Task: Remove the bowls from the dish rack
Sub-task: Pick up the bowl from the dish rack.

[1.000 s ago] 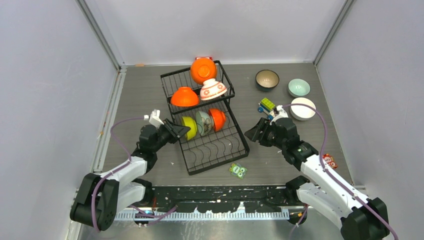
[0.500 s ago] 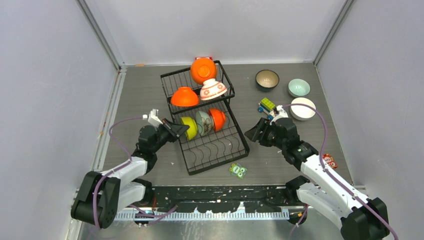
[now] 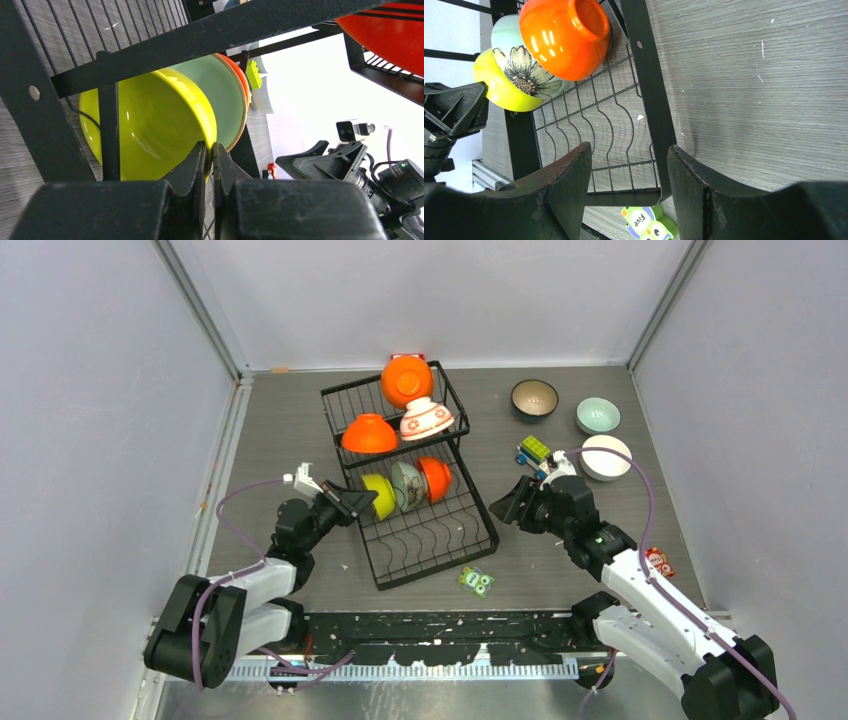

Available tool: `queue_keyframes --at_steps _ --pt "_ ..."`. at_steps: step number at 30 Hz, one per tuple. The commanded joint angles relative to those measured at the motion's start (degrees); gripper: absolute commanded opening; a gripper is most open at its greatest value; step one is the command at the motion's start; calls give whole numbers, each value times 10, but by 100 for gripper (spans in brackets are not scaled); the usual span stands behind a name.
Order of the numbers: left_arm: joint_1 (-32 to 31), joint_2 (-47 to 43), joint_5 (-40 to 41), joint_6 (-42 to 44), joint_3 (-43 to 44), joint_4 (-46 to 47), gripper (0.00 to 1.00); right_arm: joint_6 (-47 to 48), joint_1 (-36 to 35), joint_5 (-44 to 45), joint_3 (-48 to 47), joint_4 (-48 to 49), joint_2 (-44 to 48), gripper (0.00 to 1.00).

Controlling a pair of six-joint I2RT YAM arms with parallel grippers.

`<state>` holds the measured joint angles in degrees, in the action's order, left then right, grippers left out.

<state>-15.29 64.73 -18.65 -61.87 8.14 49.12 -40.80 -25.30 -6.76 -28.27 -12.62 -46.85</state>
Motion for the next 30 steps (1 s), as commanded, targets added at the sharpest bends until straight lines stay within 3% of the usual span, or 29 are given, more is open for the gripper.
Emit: queue_keyframes --at_steps 1,10,30 --pt "-1 3 -21 -15 -3 94 0 9 -3 -3 1 1 7 61" --pt "-1 7 -22 -21 -21 157 0 10 -2 -4 0 2 8 61" --pt "-1 -108 -22 -20 -25 95 0 10 -2 -6 -1 -3 17 62"
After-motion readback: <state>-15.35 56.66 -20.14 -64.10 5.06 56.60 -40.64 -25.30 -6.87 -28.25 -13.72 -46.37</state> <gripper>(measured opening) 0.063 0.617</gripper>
